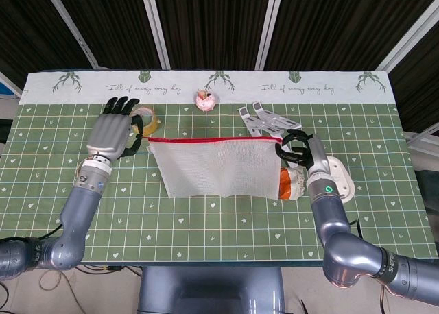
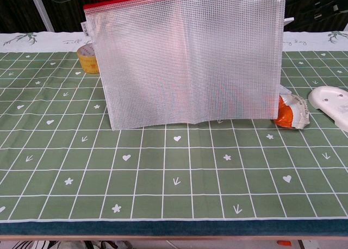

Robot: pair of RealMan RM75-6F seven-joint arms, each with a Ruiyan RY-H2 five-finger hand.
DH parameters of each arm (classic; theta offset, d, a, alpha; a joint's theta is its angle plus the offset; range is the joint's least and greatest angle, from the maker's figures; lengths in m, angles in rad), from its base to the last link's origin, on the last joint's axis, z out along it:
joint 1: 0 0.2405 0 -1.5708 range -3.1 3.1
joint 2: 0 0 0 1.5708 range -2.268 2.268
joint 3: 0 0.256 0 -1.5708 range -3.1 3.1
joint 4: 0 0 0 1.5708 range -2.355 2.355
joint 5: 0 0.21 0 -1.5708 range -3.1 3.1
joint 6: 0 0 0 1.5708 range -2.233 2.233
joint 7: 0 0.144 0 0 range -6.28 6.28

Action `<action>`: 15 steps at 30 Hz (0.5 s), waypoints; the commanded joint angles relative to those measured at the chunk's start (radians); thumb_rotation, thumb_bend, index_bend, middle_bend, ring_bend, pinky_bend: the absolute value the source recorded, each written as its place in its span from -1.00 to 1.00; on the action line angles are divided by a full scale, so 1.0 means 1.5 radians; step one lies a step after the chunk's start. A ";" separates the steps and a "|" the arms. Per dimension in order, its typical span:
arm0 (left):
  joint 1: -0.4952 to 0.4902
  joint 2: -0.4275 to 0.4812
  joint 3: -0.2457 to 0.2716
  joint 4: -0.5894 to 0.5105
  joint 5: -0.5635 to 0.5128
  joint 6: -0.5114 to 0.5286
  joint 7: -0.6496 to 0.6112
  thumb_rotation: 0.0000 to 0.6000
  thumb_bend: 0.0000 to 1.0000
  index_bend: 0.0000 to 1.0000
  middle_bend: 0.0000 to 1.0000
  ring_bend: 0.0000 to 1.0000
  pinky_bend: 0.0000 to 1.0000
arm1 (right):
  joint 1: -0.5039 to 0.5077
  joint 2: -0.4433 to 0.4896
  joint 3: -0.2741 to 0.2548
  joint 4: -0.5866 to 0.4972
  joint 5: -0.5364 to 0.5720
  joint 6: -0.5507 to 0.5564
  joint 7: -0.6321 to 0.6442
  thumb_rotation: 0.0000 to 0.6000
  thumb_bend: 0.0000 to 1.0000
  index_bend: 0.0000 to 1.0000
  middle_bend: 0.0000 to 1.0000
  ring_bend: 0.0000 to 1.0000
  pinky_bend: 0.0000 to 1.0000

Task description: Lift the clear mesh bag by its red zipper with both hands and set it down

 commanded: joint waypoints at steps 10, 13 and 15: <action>0.035 0.025 0.015 0.007 0.021 -0.017 -0.028 1.00 -0.21 0.17 -0.78 -1.00 -1.00 | -0.007 0.017 -0.004 0.006 -0.004 -0.010 0.002 1.00 0.06 0.32 -0.58 -0.97 -0.58; 0.040 0.027 0.017 0.010 0.025 -0.021 -0.032 1.00 -0.21 0.17 -0.78 -1.00 -1.00 | -0.008 0.018 -0.007 0.007 -0.002 -0.012 0.003 1.00 0.06 0.32 -0.58 -0.97 -0.58; 0.042 0.028 0.018 0.011 0.027 -0.023 -0.033 1.00 -0.21 0.17 -0.78 -1.00 -1.00 | -0.008 0.018 -0.009 0.008 -0.001 -0.013 0.004 1.00 0.06 0.32 -0.58 -0.97 -0.58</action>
